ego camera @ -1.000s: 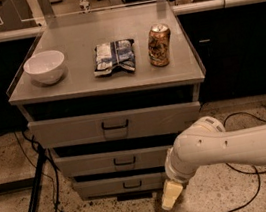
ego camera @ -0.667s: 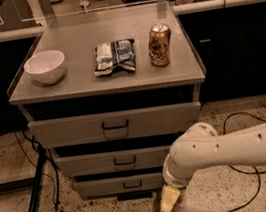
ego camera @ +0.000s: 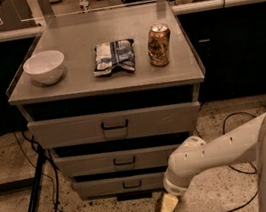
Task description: Open bottom drawer
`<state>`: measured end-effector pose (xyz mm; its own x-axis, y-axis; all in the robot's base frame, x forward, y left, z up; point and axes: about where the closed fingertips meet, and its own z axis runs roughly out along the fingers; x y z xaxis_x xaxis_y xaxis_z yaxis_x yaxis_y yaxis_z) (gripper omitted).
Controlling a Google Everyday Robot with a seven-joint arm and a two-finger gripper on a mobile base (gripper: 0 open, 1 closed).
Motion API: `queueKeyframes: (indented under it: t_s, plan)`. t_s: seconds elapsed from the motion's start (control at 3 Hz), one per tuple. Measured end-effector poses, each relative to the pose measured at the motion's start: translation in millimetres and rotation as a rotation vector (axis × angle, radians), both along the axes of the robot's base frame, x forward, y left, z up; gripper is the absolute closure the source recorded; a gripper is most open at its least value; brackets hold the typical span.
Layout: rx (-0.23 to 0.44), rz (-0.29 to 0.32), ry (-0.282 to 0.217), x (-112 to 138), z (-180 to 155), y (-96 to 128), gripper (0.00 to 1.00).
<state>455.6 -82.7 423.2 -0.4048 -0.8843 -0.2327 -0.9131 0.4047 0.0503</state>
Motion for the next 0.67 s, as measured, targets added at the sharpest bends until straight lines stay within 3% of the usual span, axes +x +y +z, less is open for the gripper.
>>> queueKeyframes:
  t_s: [0.33, 0.67]
  plan:
    - [0.001, 0.001, 0.000, 0, 0, 0, 0.00]
    - [0.060, 0.016, 0.003, -2, -22, 3, 0.00]
